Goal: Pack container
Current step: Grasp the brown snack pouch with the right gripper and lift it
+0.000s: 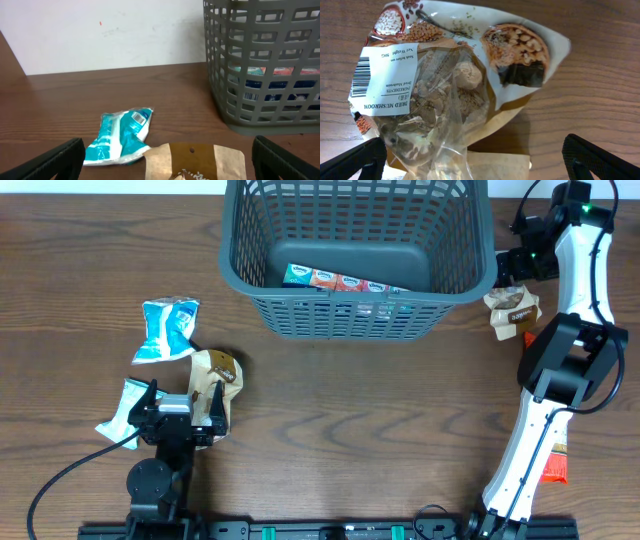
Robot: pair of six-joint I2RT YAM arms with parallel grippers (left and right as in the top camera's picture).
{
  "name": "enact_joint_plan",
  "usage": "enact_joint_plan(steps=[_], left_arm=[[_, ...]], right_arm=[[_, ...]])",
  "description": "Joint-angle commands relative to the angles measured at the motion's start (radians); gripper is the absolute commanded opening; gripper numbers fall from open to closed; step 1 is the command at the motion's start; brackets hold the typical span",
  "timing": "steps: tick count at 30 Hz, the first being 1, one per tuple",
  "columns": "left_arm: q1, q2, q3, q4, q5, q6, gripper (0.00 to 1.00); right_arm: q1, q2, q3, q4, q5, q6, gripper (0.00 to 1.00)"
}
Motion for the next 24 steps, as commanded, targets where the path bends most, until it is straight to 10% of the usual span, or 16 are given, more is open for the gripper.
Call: enact_joint_plan(steps=[1,17,20,24], left_arm=[[-0.006,-0.010,-0.015,-0.041,-0.019,0.006,0.99],[-0.006,-0.010,-0.015,-0.041,-0.019,0.007,0.99],[-0.006,-0.010,-0.015,-0.041,-0.019,0.006,0.99],[-0.006,-0.010,-0.015,-0.041,-0.019,0.007,0.99]], right_arm=[[0.006,0.055,-0.003,-0.005,0.009,-0.014,0.96],[0.010,0.071,-0.008,0.016,-0.041,0.056,0.92],[0.010,0.071,-0.008,0.014,-0.069,0.058,0.79],[0.011,0.071,-0.008,0.014,-0.088,0.061,0.29]])
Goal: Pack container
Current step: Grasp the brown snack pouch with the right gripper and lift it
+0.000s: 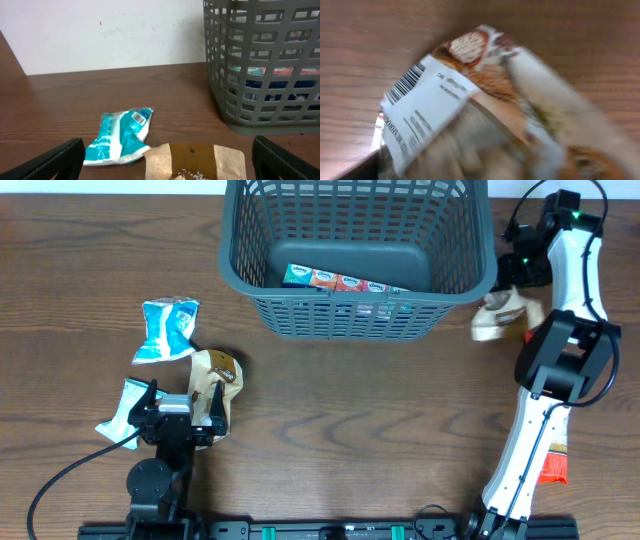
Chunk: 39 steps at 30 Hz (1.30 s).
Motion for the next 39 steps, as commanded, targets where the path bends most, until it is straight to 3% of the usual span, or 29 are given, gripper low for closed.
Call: enact_joint_plan(steps=[1,8,20,39], left_arm=[[-0.006,-0.010,-0.015,-0.041,-0.019,0.007,0.99],[-0.006,-0.010,-0.015,-0.041,-0.019,0.007,0.99],[-0.006,-0.010,-0.015,-0.040,-0.019,0.007,0.99],[-0.006,-0.010,-0.015,-0.041,-0.019,0.007,0.99]], right_arm=[[0.010,0.021,-0.010,0.001,-0.006,0.016,0.23],[0.012,0.021,-0.010,-0.007,-0.006,0.016,0.02],[0.016,-0.001,-0.007,-0.018,-0.005,0.016,0.01],[0.016,-0.212,-0.007,0.049,0.018,0.012,0.01]])
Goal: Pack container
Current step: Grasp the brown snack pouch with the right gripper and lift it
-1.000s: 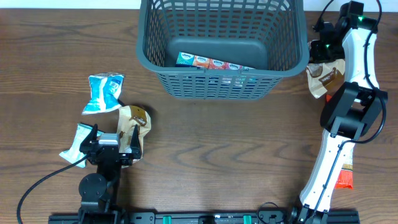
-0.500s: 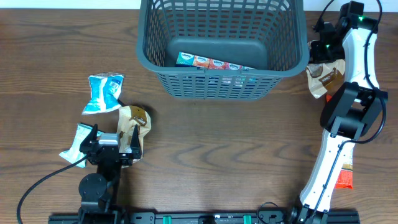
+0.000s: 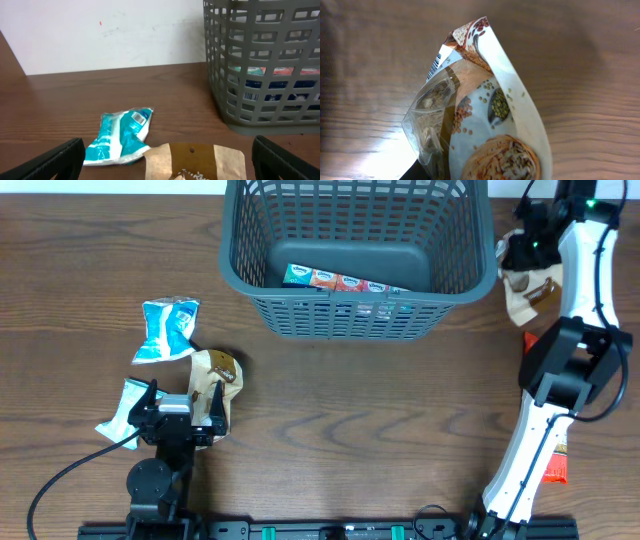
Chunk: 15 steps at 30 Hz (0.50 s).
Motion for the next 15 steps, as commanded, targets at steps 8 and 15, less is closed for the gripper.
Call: enact_joint_plan(steps=[8,15], left_arm=[[-0.006,-0.010,-0.015,-0.041,-0.019,0.007,0.99],[-0.006,-0.010,-0.015,-0.041,-0.019,0.007,0.99]], right_arm=[[0.009,-0.168,-0.001,0.036,0.077,0.016,0.01],[0.009,-0.310,-0.001,0.092,0.130,0.040,0.01]])
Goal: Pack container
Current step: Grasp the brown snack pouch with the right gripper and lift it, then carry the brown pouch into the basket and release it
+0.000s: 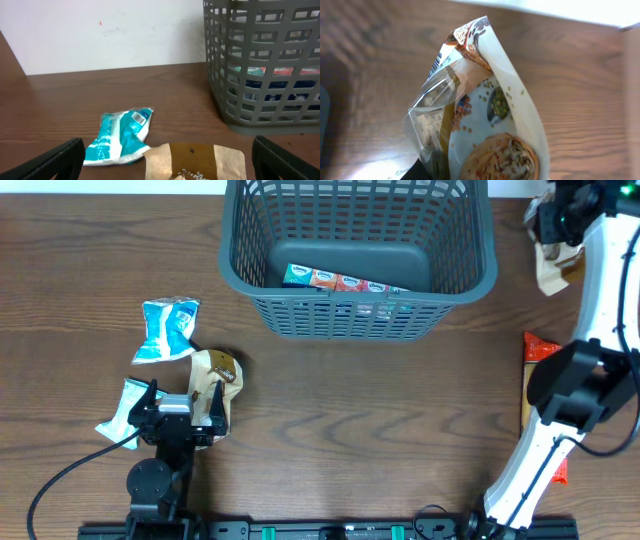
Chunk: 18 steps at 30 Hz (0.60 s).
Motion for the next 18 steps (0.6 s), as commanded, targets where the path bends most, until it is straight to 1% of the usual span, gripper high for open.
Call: enact_joint_plan(steps=[1,6,12,14,18], left_arm=[[-0.006,-0.010,-0.015,-0.041,-0.019,0.007,0.99],[-0.006,-0.010,-0.015,-0.041,-0.019,0.007,0.99],[-0.006,-0.010,-0.015,-0.041,-0.019,0.007,0.99],[-0.006,-0.010,-0.015,-0.041,-0.019,0.006,0.99],[-0.006,-0.010,-0.015,-0.041,-0.019,0.007,0.99]], right_arm=[[0.009,-0.131,0.002,0.022,0.032,0.031,0.01],[0.025,-0.246,0.002,0.071,0.031,0.046,0.01],[0.095,-0.374,0.002,0.150,0.027,0.045,0.01],[0.132,-0.411,0.002,0.174,-0.014,0.014,0.01],[0.232,-0.467,0.002,0.174,-0.148,-0.099,0.01]])
